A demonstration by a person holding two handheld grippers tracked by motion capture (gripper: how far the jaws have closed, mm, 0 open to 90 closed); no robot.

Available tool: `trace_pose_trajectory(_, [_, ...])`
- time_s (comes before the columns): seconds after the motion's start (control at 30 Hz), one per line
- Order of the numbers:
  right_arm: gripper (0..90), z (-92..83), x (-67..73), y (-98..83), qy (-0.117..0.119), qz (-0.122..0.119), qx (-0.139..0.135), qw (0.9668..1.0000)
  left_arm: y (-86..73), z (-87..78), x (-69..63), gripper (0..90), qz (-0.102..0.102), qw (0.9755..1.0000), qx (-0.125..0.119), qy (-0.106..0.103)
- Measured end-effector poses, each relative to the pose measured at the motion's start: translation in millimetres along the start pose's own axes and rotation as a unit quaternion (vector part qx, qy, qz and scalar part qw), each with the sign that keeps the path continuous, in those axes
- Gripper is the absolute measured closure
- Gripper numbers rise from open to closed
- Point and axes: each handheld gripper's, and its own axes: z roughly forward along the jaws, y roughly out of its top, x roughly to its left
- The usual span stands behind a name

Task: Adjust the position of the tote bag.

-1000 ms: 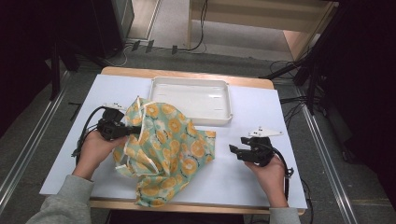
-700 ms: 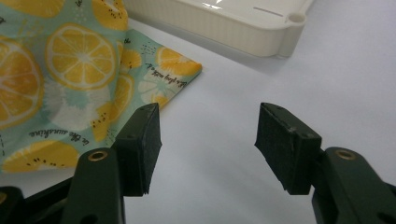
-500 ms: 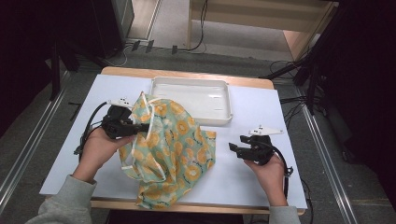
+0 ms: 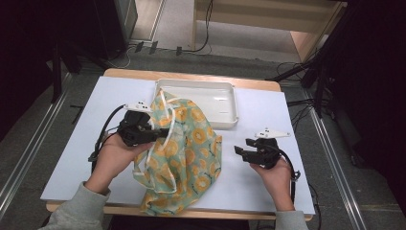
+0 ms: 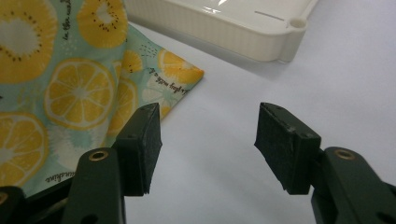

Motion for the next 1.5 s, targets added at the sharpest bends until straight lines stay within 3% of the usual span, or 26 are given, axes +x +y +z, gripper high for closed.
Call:
trace_pose_trajectory(0.3, [41.7,0.2,0.2,0.3,0.001,-0.001,0.001,1.0,3.7,12.7,-13.8,89.6,0.007,0.9999,-0.002,-0.012])
trace_pose_trajectory(0.77, [41.8,0.4,0.3,0.2,0.001,-0.002,0.001,1.0,1.2,21.5,-29.1,89.5,0.017,0.9997,-0.005,-0.014])
trace_pose_trajectory(1.3, [42.0,0.2,0.8,0.0,0.0,-0.004,0.002,1.0,-17.5,35.0,-50.9,89.2,0.039,0.999,0.003,-0.021])
trace_pose_trajectory(1.5, [42.0,0.2,1.2,0.1,0.0,-0.004,0.002,1.0,-26.4,43.9,-55.9,89.0,0.037,0.999,0.008,-0.024])
